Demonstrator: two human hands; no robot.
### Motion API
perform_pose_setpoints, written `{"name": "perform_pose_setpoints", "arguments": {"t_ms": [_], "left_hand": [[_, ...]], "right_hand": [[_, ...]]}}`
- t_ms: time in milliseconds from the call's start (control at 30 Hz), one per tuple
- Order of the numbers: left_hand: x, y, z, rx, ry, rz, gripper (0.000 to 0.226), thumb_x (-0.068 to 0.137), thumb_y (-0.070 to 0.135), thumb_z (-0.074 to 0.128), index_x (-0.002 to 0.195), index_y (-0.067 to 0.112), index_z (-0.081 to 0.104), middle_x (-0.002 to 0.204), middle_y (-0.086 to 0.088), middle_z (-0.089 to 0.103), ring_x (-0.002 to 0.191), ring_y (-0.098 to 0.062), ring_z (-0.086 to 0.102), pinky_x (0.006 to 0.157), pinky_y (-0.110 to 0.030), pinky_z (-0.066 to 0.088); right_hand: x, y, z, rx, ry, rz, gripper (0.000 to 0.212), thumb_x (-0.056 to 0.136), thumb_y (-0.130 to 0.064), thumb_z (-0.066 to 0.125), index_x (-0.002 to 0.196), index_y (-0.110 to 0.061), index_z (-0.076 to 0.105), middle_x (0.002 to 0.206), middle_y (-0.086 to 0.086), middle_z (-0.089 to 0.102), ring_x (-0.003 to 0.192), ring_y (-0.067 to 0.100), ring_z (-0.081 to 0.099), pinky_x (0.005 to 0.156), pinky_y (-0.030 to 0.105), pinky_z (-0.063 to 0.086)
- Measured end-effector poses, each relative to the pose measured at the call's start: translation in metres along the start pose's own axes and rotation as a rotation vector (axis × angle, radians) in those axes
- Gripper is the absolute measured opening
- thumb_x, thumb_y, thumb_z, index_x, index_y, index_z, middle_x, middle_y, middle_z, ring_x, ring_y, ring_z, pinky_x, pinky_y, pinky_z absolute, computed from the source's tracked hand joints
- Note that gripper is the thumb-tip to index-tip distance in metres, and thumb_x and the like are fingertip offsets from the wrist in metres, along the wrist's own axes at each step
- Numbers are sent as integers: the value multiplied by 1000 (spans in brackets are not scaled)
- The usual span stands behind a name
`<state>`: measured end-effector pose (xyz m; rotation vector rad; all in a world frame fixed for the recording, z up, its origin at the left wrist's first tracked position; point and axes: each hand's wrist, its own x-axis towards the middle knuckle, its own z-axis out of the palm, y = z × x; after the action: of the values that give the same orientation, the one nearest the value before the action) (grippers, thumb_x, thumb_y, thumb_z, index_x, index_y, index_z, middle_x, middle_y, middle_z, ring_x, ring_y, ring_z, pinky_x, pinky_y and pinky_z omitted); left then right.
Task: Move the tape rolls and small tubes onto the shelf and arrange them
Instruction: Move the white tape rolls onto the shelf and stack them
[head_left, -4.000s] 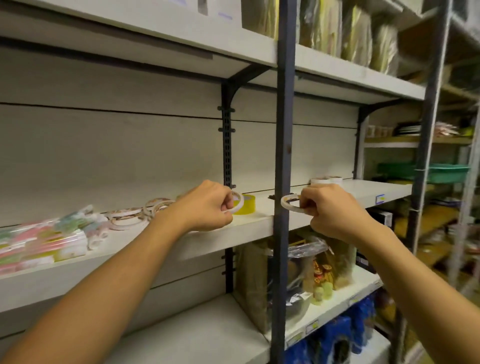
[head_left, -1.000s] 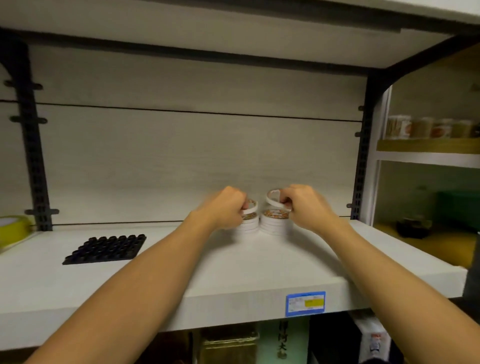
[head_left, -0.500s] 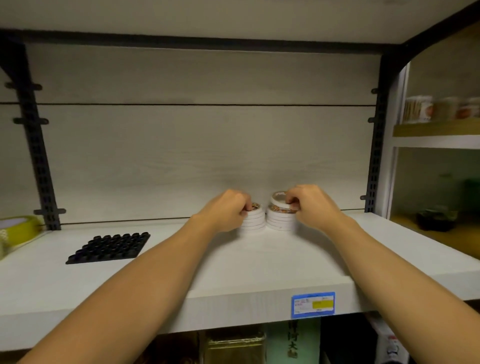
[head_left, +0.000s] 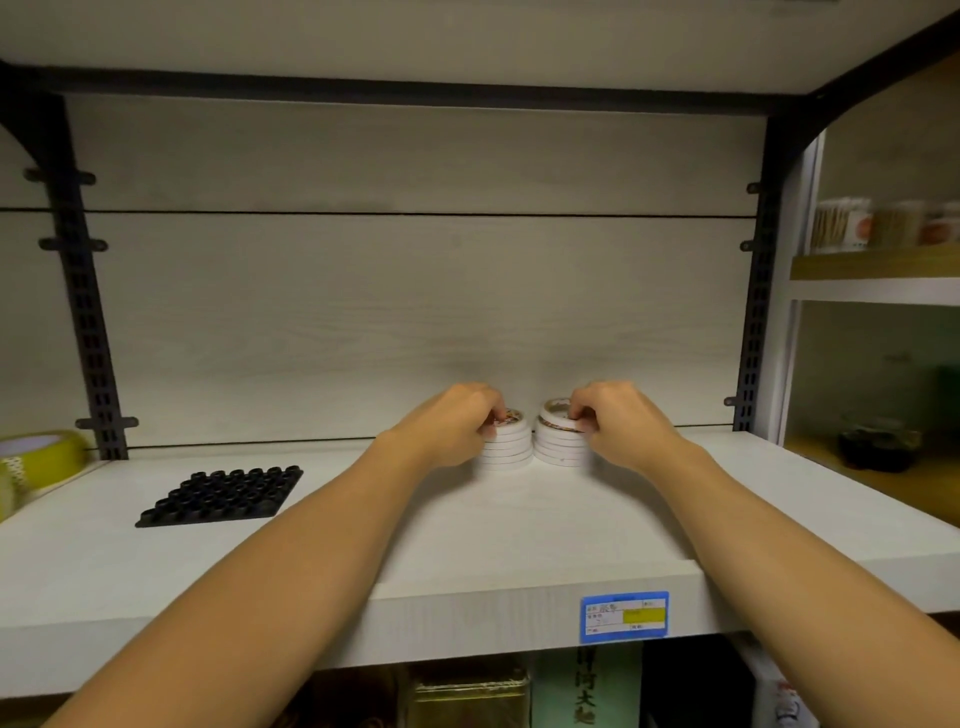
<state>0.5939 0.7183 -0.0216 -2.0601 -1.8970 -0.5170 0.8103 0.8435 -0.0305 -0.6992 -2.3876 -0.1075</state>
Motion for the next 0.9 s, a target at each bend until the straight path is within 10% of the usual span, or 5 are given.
{"name": "perform_pose_setpoints", "arguments": {"t_ms": [900], "left_hand": [[-128,25,-98,329,42,-444,29,94,34,53,121,25,59,124,-1,61,107,-29,60,89,-43,53]], "right_hand": [[-50,-60,-60,-6,-11,-1,39,88,-24,61,127,-16,57,124,1,59,114,22,56,88,38,51]]}}
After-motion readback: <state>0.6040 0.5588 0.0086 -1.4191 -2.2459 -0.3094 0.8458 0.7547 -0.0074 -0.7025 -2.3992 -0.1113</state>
